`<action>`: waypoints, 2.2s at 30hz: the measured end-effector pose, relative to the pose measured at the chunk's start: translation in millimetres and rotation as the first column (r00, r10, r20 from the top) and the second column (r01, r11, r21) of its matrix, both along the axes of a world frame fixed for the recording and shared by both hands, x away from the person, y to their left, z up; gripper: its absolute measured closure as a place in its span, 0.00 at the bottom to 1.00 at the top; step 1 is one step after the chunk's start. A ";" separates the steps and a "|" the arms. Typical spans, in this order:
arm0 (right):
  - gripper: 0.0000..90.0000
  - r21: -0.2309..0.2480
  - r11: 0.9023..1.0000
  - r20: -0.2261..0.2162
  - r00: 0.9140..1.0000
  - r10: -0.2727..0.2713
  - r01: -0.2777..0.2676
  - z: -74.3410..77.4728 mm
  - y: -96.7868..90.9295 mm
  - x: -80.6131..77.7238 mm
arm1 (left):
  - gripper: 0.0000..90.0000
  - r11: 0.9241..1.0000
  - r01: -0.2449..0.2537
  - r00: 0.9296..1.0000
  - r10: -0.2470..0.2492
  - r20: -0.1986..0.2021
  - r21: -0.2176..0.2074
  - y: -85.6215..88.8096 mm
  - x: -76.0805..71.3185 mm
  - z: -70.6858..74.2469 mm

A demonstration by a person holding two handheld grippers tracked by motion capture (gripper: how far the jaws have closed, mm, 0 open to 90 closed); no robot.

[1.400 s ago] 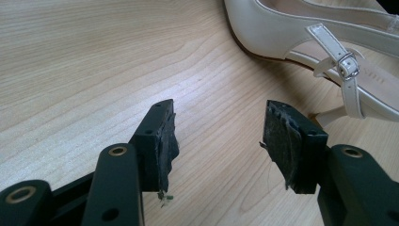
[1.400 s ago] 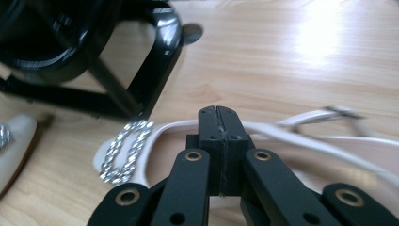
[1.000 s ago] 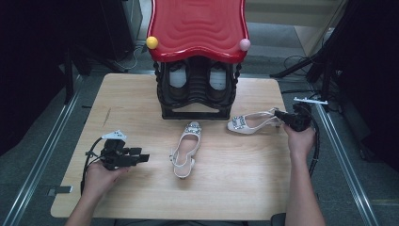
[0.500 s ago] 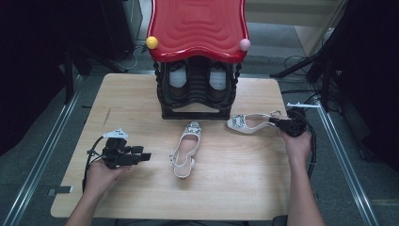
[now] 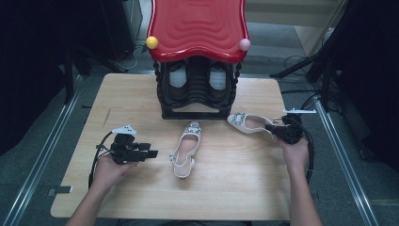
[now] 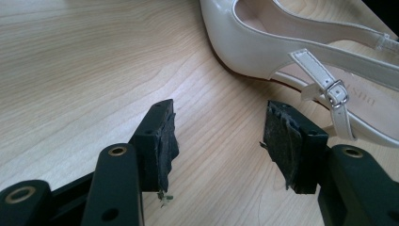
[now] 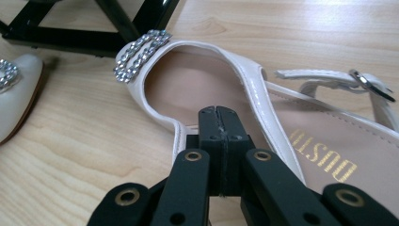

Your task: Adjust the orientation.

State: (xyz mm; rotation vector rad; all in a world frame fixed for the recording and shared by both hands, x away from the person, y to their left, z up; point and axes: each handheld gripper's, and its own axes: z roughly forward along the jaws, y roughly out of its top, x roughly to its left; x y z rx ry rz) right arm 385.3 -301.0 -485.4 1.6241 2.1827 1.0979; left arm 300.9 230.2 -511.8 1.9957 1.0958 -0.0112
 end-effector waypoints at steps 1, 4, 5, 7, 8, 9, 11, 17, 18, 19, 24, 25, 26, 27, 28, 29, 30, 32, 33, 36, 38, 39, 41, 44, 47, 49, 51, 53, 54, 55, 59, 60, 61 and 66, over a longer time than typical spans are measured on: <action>1.00 0.001 1.000 0.001 1.000 0.000 0.000 -0.2 0.8 -1.3 | 0.49 1.000 0.005 1.000 -0.005 0.007 -0.007 -0.7 0.9 -0.5; 1.00 0.007 1.000 -0.007 1.000 0.006 -0.006 -0.2 3.2 -5.1 | 0.49 1.000 0.011 1.000 -0.011 0.000 -0.001 -4.0 3.9 -1.2; 1.00 0.009 1.000 -0.010 1.000 0.007 -0.007 -0.1 3.9 -6.2 | 0.49 1.000 0.013 1.000 -0.013 0.000 0.006 -5.1 5.1 -0.8; 1.00 0.010 1.000 -0.007 1.000 0.009 -0.009 -0.1 5.5 -8.0 | 0.49 1.000 0.017 1.000 -0.017 0.004 0.000 -6.0 6.2 0.0; 1.00 0.010 1.000 -0.006 1.000 0.009 -0.009 0.1 6.2 -8.6 | 0.49 1.000 0.018 1.000 -0.018 0.004 -0.001 -6.5 6.6 0.2; 1.00 0.009 1.000 -0.007 1.000 0.008 -0.008 0.3 7.0 -9.1 | 0.49 1.000 0.020 1.000 -0.020 0.004 0.003 -6.8 6.9 0.3; 1.00 0.000 1.000 0.002 1.000 0.006 -0.006 0.2 7.9 -9.4 | 0.49 1.000 0.021 1.000 -0.021 0.000 -0.001 -7.3 7.6 -0.1; 0.99 0.035 0.999 0.018 1.000 -0.011 0.011 -1.0 -0.7 -3.6 | 0.49 1.000 0.019 1.000 -0.019 0.003 0.003 -7.4 7.1 0.2; 0.98 0.028 1.000 0.028 1.000 -0.008 0.007 0.1 -0.9 -3.1 | 0.49 1.000 0.020 1.000 -0.020 0.002 0.005 -6.8 7.0 0.6; 0.98 0.016 1.000 0.030 0.999 -0.011 0.010 2.6 -0.4 -3.8 | 0.49 1.000 0.017 1.000 -0.017 0.003 0.004 -6.5 7.0 0.6; 0.92 0.004 1.000 0.105 0.994 -0.015 0.015 16.4 -5.7 -8.9 | 0.49 1.000 0.015 1.000 -0.015 0.000 0.009 -4.6 6.5 0.0; 0.90 0.008 1.000 0.117 0.993 -0.016 0.015 19.1 -7.2 -10.1 | 0.49 1.000 0.012 1.000 -0.012 0.003 0.009 -4.5 6.2 0.1; 0.88 0.014 1.000 0.125 0.992 -0.017 0.016 21.6 -8.1 -11.3 | 0.49 1.000 0.010 1.000 -0.010 0.003 0.006 -4.5 6.1 0.2; 0.87 0.020 1.000 0.133 0.991 -0.017 0.015 24.1 -8.9 -12.6 | 0.49 1.000 0.010 1.000 -0.010 0.004 0.006 -4.5 6.0 0.3; 0.85 0.026 1.000 0.141 0.990 -0.012 0.008 26.3 -9.0 -13.9 | 0.49 1.000 0.013 1.000 -0.013 0.003 0.006 -4.4 5.9 0.4; 0.82 0.027 1.000 0.154 0.988 -0.010 0.006 28.4 -8.6 -15.3 | 0.49 1.000 0.013 1.000 -0.013 0.003 0.007 -4.5 5.9 0.2; 0.79 0.027 1.000 0.166 0.986 -0.009 0.005 29.7 -7.9 -16.3 | 0.49 1.000 0.013 1.000 -0.013 0.001 0.008 -4.6 6.0 0.1; 0.75 0.030 1.000 0.165 0.986 0.002 -0.007 28.9 -6.5 -15.7 | 0.49 1.000 0.015 1.000 -0.015 0.000 0.009 -5.0 5.9 -0.1; 0.74 0.033 0.999 0.148 0.989 0.010 -0.015 27.0 -5.4 -14.3 | 0.49 1.000 0.014 1.000 -0.014 -0.001 0.011 -5.1 5.7 0.0; 0.73 0.006 0.999 0.109 0.993 0.035 -0.036 16.3 0.2 -10.7 | 0.49 1.000 0.012 1.000 -0.012 0.003 0.013 -4.7 5.2 0.1; 0.73 -0.008 0.999 0.077 0.996 0.053 -0.053 7.7 4.5 -8.1 | 0.49 1.000 0.010 1.000 -0.010 0.004 0.013 -3.9 5.1 0.3; 0.73 -0.019 0.998 0.065 0.996 0.063 -0.062 3.1 7.0 -6.8 | 0.49 1.000 0.012 1.000 -0.012 0.002 0.010 -3.3 5.1 0.3; 0.73 -0.034 0.996 0.033 0.996 0.086 -0.085 -4.5 12.6 -4.1 | 0.49 1.000 0.010 1.000 -0.010 0.000 0.010 -2.9 4.6 0.2; 0.72 -0.074 0.991 0.044 0.993 0.114 -0.110 -8.2 20.3 -1.5 | 0.49 1.000 0.009 1.000 -0.009 0.001 0.011 -2.7 4.2 -0.2; 0.73 -0.057 0.990 0.017 0.991 0.129 -0.128 -13.7 26.3 3.3 | 0.49 1.000 0.010 1.000 -0.010 0.000 0.017 -2.5 3.3 -0.4; 0.74 -0.073 0.987 0.009 0.990 0.142 -0.141 -17.5 31.7 5.3 | 0.49 1.000 0.009 1.000 -0.009 0.001 0.016 -2.0 2.6 -0.4; 0.77 -0.075 0.987 0.009 0.990 0.143 -0.142 -17.3 31.2 7.3 | 0.49 1.000 0.005 1.000 -0.005 0.002 0.016 -0.9 1.9 -0.6; 0.82 -0.057 0.988 -0.002 0.989 0.145 -0.145 -17.4 28.5 8.5 | 0.49 1.000 0.001 1.000 -0.001 0.000 0.020 0.0 1.1 -0.8; 0.84 -0.056 0.988 0.000 0.989 0.147 -0.146 -17.7 28.0 8.7 | 0.49 1.000 0.000 1.000 0.000 0.002 0.017 0.6 0.8 -0.9; 0.86 -0.054 0.988 -0.008 0.990 0.142 -0.143 -17.3 27.9 8.6 | 0.49 1.000 0.000 1.000 0.000 -0.001 0.016 0.9 0.6 -0.7; 0.91 -0.057 0.986 -0.017 0.988 0.155 -0.156 -15.6 27.7 9.5 | 0.49 1.000 -0.006 1.000 0.006 0.001 0.014 2.8 -0.4 -0.1; 0.91 -0.056 0.986 -0.020 0.987 0.159 -0.160 -14.4 27.9 9.3 | 0.49 1.000 -0.008 1.000 0.008 0.003 0.012 3.1 -0.8 -0.1; 0.92 -0.059 0.985 -0.018 0.987 0.162 -0.163 -13.4 28.0 8.9 | 0.49 1.000 -0.011 1.000 0.011 0.003 0.011 3.4 -1.0 -0.1; 0.98 -0.036 0.988 0.023 0.988 0.151 -0.150 -2.3 25.4 2.6 | 0.49 1.000 -0.013 1.000 0.013 0.004 0.006 3.6 -1.0 -0.1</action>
